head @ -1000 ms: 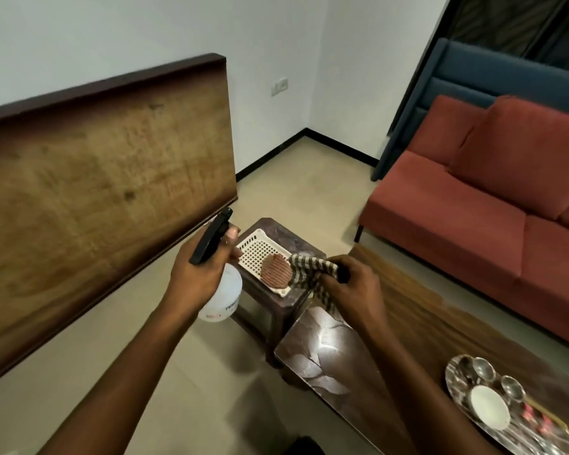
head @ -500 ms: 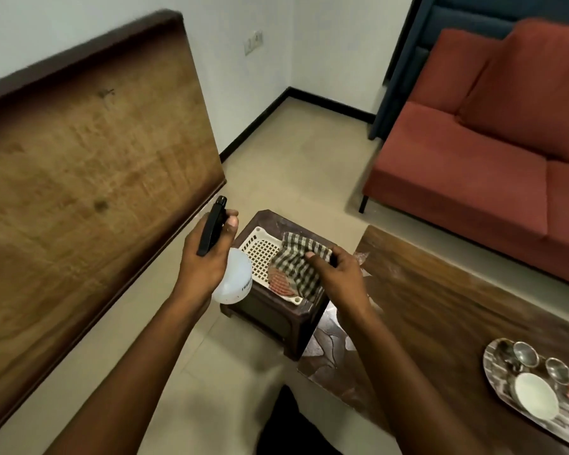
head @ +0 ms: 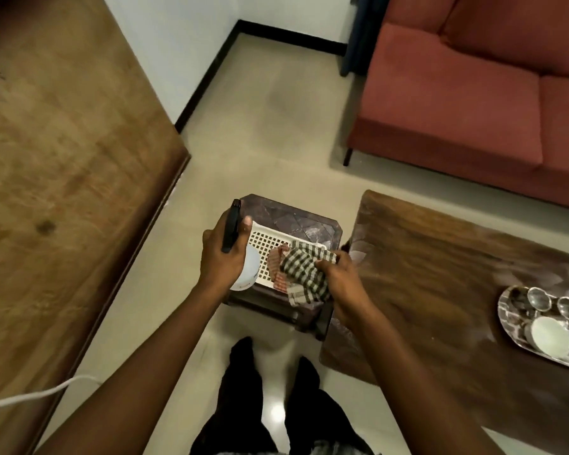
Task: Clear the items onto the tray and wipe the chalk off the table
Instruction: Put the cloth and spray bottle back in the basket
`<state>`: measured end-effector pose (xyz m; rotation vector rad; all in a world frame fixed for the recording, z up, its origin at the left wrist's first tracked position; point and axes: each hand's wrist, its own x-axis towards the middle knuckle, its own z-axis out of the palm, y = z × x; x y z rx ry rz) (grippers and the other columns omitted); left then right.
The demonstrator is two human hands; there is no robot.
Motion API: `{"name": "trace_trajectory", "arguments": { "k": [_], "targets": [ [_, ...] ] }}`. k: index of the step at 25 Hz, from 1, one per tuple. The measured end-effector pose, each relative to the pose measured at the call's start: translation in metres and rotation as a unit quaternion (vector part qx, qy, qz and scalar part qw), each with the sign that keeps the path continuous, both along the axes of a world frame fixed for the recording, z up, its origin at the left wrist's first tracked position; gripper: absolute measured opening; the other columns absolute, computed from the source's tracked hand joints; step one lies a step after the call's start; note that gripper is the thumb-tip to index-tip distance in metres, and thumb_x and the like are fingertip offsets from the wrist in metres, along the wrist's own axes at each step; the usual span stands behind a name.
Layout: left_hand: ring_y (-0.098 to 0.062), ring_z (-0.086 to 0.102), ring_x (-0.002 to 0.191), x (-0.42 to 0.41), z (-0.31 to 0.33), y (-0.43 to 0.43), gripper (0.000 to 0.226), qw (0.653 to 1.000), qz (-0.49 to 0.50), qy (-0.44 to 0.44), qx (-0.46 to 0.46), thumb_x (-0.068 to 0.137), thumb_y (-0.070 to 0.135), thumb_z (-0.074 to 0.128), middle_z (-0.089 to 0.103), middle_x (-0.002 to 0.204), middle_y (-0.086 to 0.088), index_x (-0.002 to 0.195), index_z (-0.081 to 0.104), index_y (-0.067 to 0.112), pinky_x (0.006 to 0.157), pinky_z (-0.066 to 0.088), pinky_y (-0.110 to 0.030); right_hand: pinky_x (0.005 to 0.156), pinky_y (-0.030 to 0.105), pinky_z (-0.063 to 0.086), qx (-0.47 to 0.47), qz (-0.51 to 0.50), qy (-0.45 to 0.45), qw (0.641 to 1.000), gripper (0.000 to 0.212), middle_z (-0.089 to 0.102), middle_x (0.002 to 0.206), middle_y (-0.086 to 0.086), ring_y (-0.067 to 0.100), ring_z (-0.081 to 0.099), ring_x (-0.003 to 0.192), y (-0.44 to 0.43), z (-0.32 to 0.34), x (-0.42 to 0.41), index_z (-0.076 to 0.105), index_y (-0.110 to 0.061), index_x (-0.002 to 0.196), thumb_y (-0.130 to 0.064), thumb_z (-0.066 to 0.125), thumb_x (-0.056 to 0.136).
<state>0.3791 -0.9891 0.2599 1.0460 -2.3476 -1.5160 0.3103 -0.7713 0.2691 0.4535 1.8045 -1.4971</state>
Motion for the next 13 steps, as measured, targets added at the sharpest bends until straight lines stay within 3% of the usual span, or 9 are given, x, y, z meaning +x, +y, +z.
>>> {"name": "trace_trajectory", "arguments": {
  "k": [2,4,8,13],
  "targets": [
    [-0.027,0.063,0.121,-0.011,-0.018,-0.011,0.051,1.000,-0.023,-0.001,0.010,0.098,0.075,0.047,0.074,0.116,0.002,0.142,0.054,0.049,0.104,0.054,-0.050,0.085,0.050,0.066,0.025,-0.020,0.013,0.999,0.033,0.069,0.119,0.013,0.030,0.075,0.101,-0.011,-0.016,-0.005,0.047,-0.013,0.138,-0.016,0.058,0.107],
    [-0.029,0.066,0.115,-0.021,-0.035,-0.019,0.056,0.999,-0.044,-0.004,0.010,0.098,0.076,0.047,0.075,0.111,0.003,0.141,0.058,0.043,0.100,0.056,-0.054,0.093,0.055,0.063,0.051,-0.030,0.028,0.998,0.036,0.069,0.124,0.011,0.030,0.073,0.108,-0.023,-0.031,-0.011,0.051,-0.014,0.139,-0.021,0.063,0.105],
    [-0.023,0.065,0.121,-0.034,-0.077,-0.032,0.057,0.998,-0.044,-0.029,0.037,0.097,0.074,0.051,0.073,0.122,0.004,0.144,0.055,0.042,0.106,0.054,-0.048,0.099,0.050,0.060,0.111,-0.044,0.055,0.991,0.036,0.065,0.120,0.003,0.026,0.068,0.111,-0.048,-0.075,-0.023,0.058,-0.016,0.138,-0.023,0.066,0.104],
    [-0.020,0.066,0.126,-0.045,-0.134,-0.041,0.064,0.997,-0.044,-0.050,0.034,0.089,0.087,0.049,0.072,0.127,0.006,0.137,0.058,0.046,0.109,0.053,-0.052,0.098,0.048,0.061,0.122,-0.083,0.029,0.989,0.039,0.069,0.131,0.009,0.029,0.070,0.113,-0.073,-0.145,-0.030,0.061,-0.020,0.142,-0.026,0.066,0.103]
  ]
}}
